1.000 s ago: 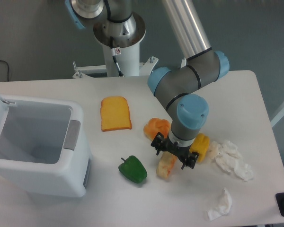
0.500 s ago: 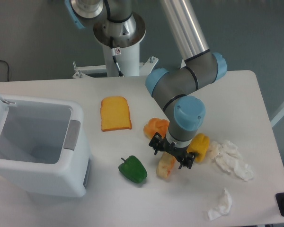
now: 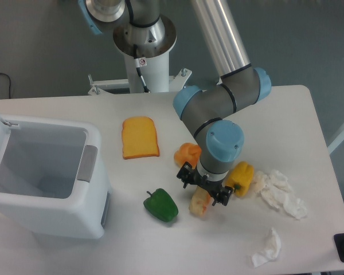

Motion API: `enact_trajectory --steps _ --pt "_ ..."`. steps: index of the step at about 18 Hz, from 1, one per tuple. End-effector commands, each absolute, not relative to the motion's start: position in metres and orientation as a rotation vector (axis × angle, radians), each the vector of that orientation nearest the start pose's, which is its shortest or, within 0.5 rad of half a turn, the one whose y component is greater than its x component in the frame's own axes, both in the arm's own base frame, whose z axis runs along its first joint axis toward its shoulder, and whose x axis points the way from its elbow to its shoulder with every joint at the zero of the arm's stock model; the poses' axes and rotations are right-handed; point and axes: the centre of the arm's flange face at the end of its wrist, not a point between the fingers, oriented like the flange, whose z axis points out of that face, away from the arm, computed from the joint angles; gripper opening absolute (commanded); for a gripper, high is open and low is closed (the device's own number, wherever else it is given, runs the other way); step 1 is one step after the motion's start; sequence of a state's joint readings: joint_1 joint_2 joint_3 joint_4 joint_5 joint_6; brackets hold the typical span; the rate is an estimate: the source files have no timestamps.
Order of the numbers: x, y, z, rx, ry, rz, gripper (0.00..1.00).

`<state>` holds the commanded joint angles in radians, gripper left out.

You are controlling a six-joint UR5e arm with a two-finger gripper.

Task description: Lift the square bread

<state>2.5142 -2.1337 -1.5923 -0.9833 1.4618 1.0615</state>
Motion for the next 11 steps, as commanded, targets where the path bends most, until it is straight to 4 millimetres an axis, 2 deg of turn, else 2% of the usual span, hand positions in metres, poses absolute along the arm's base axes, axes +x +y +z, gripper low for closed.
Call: enact_trajectory --steps 7,8,11 --pt "-0.4435 0.5042 0.2069 -3.081 0.197 -0.029 0.91" --pt "-0.4435 0.5042 0.2069 -3.082 0.195 -0.029 0.86" --pt "-0.4435 0.5042 0.2069 -3.082 0.190 -0.029 0.79"
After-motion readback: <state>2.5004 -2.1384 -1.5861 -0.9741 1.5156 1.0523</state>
